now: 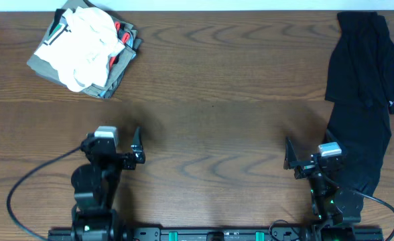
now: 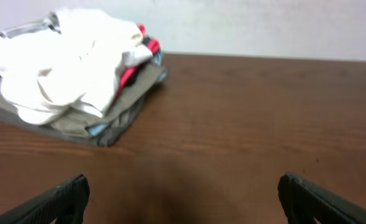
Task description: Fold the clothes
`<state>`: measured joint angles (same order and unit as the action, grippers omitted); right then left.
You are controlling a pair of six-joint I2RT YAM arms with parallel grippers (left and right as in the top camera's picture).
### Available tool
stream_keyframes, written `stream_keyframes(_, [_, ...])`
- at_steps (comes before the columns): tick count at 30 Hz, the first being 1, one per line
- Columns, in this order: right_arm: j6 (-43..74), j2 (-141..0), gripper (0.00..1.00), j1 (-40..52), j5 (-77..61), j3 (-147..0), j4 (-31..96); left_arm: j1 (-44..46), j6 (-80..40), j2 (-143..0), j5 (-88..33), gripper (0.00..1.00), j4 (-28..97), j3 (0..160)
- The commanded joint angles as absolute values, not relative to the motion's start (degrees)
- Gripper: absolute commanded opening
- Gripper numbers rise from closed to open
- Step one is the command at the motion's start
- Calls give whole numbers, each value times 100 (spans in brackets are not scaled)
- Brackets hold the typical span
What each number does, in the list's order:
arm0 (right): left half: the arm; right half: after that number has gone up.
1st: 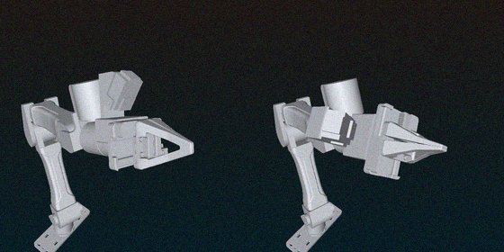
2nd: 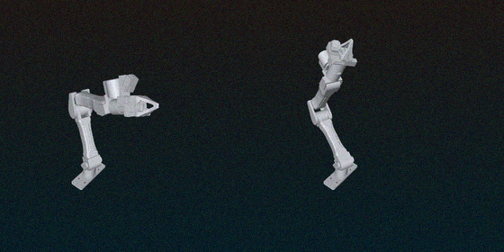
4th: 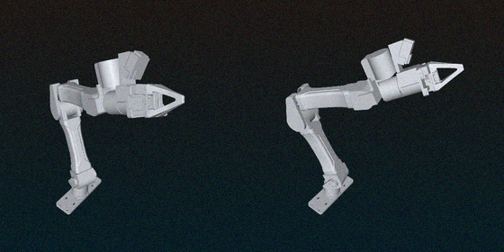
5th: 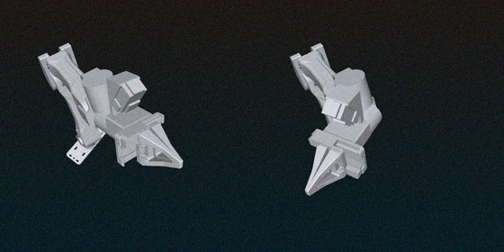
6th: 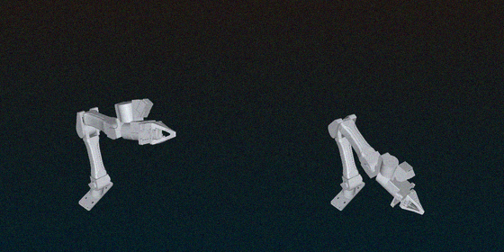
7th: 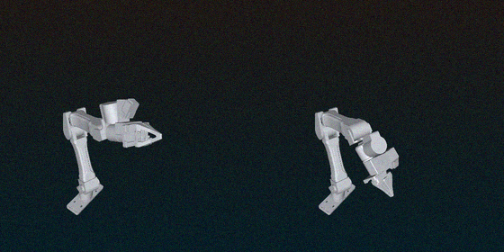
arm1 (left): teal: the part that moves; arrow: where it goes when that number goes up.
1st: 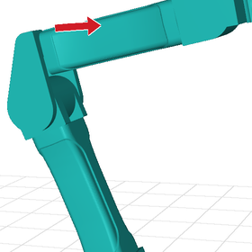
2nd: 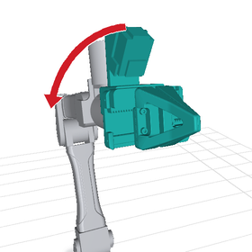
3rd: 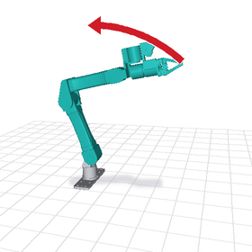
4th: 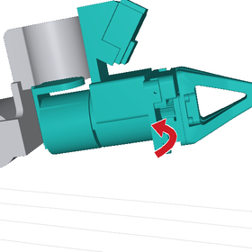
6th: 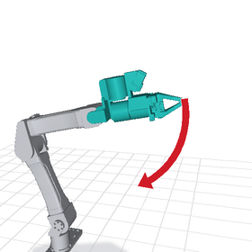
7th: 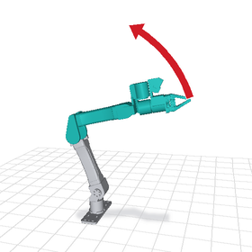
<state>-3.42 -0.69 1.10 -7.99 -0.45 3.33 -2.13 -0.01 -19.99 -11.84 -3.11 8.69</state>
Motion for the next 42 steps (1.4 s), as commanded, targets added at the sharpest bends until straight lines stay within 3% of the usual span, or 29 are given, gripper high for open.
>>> stream_keyframes(1, [-351, -34, 99, 152, -773, -32, 357, -196, 12, -1529, -1022, 98, -344, 609])
stream_keyframes(16, [-349, -34, 99, 152, -773, -32, 357, -196, 38, -314, -635, 98, -451, 21])
stream_keyframes(20, [-351, -34, 99, 152, -773, -32, 357, -191, 12, -8, -635, 98, 381, 23])
stream_keyframes(42, [-349, -34, 99, 152, -775, -32, 357, -191, 34, -27, -593, 98, 362, 23])
